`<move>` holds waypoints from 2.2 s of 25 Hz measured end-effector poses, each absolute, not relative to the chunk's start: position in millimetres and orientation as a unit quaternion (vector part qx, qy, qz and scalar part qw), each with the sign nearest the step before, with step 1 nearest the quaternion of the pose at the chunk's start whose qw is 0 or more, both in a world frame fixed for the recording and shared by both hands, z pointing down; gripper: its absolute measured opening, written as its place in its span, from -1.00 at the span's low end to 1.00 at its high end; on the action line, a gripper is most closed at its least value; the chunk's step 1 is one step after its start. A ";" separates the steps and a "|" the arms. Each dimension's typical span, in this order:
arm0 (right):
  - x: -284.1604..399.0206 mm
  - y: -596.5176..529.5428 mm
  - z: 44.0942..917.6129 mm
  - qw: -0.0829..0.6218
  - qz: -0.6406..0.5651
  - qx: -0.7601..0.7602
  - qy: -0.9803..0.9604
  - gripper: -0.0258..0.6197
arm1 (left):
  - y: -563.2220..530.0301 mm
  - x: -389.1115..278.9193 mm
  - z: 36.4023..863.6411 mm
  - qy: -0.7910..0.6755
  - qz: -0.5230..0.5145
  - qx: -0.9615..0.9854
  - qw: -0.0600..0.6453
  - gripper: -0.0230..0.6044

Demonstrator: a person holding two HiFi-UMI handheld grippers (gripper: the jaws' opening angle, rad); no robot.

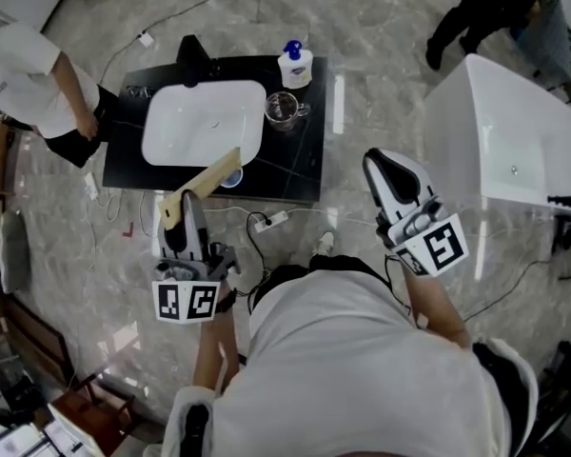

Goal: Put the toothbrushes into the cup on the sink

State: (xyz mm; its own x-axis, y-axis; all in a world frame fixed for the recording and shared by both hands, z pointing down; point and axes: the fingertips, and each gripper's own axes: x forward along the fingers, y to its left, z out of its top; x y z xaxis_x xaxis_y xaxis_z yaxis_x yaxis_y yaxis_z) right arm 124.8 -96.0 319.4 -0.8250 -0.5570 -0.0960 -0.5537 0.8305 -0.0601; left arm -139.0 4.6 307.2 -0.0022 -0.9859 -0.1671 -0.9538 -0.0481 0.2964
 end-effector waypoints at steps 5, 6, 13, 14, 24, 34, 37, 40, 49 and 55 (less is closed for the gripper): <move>134.6 -107.3 318.2 0.058 -0.019 -0.282 0.957 -0.77 | -6.9 -138.0 300.1 -0.702 -0.165 0.692 0.042 -0.77; 136.5 -109.3 318.7 0.059 -0.021 -0.283 0.957 -0.77 | -10.3 -137.9 298.8 -0.701 -0.164 0.692 0.042 -0.77; 140.1 -113.5 322.2 0.053 -0.022 -0.294 0.954 -0.77 | -34.7 -142.3 290.1 -0.690 -0.176 0.701 0.030 -0.77; 139.8 -114.0 321.7 0.052 -0.020 -0.298 0.953 -0.77 | -38.9 -143.6 290.4 -0.687 -0.179 0.704 0.031 -0.77; 134.2 -113.3 311.4 0.036 -0.005 -0.340 0.940 -0.77 | -88.3 -148.5 328.9 -0.650 -0.175 0.735 0.080 -0.77; 134.6 -106.1 316.8 0.020 -0.009 -0.357 0.934 -0.77 | -155.4 -154.2 377.3 -0.633 -0.171 0.744 0.130 -0.77; 137.1 -104.4 319.6 0.012 -0.011 -0.363 0.931 -0.77 | -172.9 -150.3 395.4 -0.629 -0.154 0.749 0.137 -0.77; 140.2 -103.8 322.7 0.005 -0.013 -0.370 0.929 -0.77 | -188.0 -147.1 414.0 -0.628 -0.142 0.750 0.148 -0.77; 155.7 -107.0 331.2 -0.011 -0.022 -0.391 0.920 -0.77 | -222.0 -142.8 463.2 -0.633 -0.119 0.742 0.188 -0.77; 164.5 -112.6 336.0 -0.019 -0.027 -0.405 0.914 -0.77 | -236.9 -140.9 482.9 -0.633 -0.113 0.739 0.203 -0.77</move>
State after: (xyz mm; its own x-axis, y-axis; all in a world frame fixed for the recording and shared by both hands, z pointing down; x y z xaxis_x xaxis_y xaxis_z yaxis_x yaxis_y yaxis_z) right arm 164.5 -112.6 336.0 -0.6710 -0.7393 0.0565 -0.7414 0.6702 -0.0344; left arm -140.9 -236.9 482.9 0.1740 -0.9806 0.0899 -0.8886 -0.1170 0.4434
